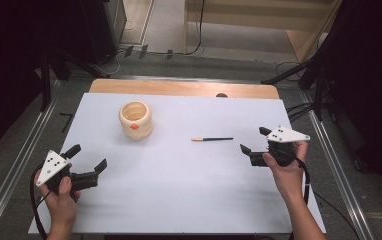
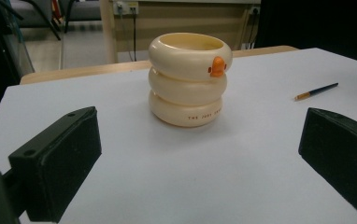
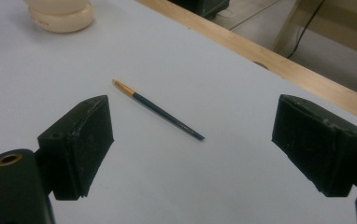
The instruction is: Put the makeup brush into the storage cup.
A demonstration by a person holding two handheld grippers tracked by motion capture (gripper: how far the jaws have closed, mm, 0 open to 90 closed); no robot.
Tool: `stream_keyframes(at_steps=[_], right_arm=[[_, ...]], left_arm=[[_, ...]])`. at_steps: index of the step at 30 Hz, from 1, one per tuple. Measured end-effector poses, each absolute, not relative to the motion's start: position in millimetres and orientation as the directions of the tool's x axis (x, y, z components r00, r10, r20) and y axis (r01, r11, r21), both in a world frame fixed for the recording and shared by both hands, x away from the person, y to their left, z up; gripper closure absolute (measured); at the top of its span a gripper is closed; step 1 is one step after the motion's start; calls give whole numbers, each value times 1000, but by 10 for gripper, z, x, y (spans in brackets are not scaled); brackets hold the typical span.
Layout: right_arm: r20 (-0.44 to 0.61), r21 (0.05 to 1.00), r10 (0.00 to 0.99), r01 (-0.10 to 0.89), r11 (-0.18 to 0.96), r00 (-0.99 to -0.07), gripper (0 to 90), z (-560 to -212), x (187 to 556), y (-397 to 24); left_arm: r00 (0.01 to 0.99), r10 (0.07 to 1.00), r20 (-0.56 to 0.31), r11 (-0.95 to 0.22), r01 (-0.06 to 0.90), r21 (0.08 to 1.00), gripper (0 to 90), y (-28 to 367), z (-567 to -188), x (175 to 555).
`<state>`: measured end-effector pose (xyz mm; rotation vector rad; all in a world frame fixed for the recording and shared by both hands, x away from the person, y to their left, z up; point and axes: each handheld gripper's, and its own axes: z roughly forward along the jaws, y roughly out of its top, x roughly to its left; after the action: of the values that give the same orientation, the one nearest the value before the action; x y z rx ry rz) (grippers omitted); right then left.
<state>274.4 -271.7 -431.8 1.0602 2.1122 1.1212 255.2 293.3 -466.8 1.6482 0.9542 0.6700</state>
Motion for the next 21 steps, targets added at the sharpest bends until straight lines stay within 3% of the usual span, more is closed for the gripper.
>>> stream_keyframes(at_steps=[21], right_arm=[[-78,679,720,492,545,-690,151,-4324,3437,-2304]], left_arm=[[538,842,-37,-122,256,959,0,2891,-4687,2570]])
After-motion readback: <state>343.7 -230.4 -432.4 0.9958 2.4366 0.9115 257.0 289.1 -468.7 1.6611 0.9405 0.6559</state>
